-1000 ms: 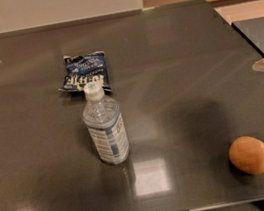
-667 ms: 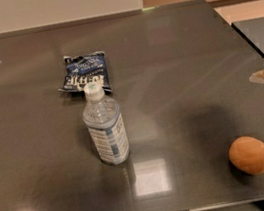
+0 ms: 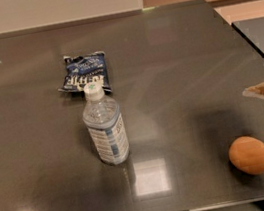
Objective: Pick orange
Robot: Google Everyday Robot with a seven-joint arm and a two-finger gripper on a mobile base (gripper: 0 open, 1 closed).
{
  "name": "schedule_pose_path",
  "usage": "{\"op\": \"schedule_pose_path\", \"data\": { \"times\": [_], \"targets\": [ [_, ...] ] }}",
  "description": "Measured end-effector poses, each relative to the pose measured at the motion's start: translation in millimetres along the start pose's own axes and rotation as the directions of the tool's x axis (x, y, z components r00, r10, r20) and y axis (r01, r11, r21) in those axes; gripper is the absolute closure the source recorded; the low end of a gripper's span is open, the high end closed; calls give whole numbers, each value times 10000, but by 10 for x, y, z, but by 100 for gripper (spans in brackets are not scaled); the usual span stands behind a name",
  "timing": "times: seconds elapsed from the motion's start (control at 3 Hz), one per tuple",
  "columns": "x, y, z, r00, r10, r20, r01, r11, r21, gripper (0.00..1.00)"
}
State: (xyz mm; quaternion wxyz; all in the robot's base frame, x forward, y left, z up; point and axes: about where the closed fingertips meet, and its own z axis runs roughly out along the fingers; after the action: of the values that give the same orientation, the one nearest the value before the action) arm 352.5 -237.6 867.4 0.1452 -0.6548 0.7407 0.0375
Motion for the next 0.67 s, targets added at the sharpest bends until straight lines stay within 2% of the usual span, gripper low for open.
{"op": "schedule_pose_path", "data": {
  "times": [0.67],
  "targets": [
    [-11, 18, 167, 9993, -298, 228, 303, 9993, -227, 0]
  ]
}}
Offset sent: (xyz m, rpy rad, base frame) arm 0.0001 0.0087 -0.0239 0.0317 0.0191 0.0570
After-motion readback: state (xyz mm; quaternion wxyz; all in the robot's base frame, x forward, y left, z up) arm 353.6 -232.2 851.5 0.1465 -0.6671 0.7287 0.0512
